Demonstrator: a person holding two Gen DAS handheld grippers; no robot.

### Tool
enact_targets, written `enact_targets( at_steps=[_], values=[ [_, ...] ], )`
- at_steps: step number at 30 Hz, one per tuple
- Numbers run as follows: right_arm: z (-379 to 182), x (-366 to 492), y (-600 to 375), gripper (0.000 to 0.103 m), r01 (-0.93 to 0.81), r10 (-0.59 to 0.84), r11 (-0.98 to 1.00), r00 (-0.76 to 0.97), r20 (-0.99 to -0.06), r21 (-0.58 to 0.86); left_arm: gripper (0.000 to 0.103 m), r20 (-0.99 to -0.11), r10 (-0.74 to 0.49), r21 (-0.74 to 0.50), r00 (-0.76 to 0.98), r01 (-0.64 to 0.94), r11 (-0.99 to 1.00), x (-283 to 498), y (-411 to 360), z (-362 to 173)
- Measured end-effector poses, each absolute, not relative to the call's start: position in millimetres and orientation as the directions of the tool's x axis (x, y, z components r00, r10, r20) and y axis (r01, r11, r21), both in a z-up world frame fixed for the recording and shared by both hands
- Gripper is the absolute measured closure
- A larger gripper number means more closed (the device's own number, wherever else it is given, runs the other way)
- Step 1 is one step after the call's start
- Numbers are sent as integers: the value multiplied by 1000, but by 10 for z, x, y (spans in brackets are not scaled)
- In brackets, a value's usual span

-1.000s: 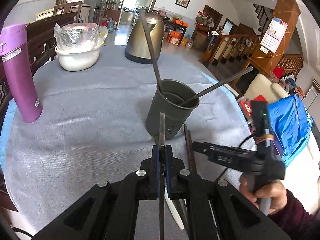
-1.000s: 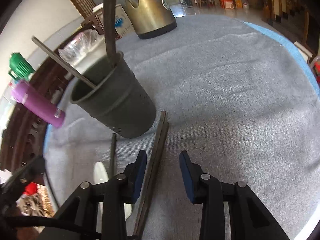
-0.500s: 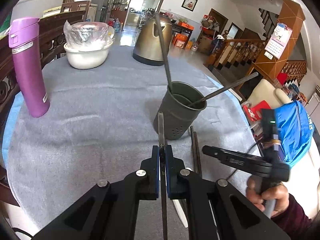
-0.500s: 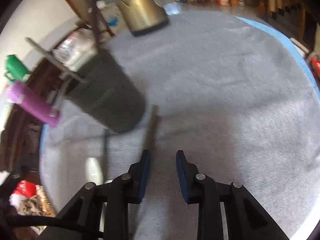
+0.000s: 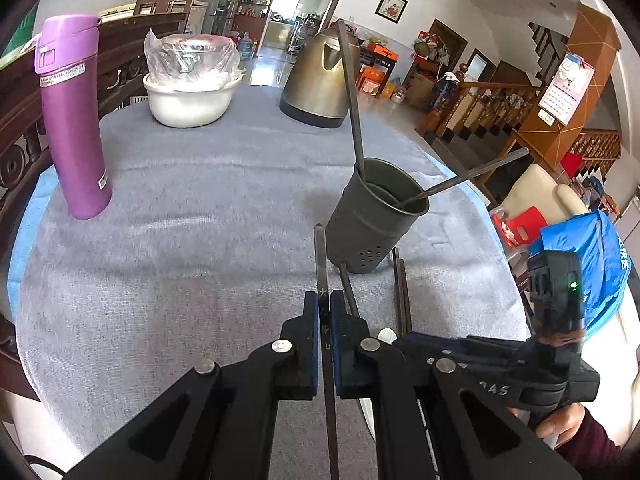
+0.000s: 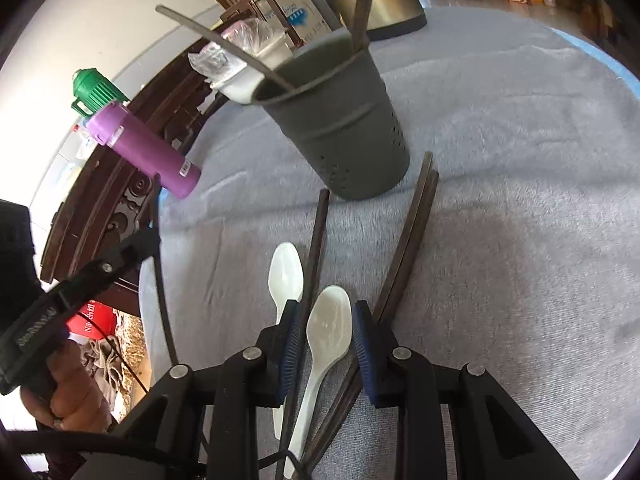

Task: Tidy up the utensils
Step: 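Close the right gripper on a white plastic spoon while the left gripper holds the chopstick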

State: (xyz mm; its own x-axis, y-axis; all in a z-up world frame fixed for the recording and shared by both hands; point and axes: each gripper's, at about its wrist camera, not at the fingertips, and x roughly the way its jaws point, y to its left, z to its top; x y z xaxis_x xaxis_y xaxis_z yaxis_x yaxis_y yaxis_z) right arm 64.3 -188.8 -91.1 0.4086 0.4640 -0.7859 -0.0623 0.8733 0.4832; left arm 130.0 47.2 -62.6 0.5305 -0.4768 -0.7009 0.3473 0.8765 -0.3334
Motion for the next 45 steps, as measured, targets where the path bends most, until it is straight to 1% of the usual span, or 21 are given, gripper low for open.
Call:
enact_targets(
  at_steps=[9, 24, 37, 45],
  values=[
    [-1033, 704, -1723, 73, -79, 454, 884, 375, -808, 460, 97, -707, -475, -336, 523, 342, 877, 1294, 478, -651],
    [-1046, 805, -1537, 72, -111, 414, 908, 395, -820, 405, 97, -726, -460, -332, 510, 326, 885, 1293, 442, -705],
    [-1057, 785, -1602, 73, -129, 437, 896, 409, -801, 424, 97, -738, -452, -328, 501, 318, 889, 1302, 420, -739],
    [-1016, 765, -1636, 74, -112, 373, 925, 454, -809, 363, 97, -743, -450, -334, 495, 309, 891, 1317, 441, -770]
  ],
)
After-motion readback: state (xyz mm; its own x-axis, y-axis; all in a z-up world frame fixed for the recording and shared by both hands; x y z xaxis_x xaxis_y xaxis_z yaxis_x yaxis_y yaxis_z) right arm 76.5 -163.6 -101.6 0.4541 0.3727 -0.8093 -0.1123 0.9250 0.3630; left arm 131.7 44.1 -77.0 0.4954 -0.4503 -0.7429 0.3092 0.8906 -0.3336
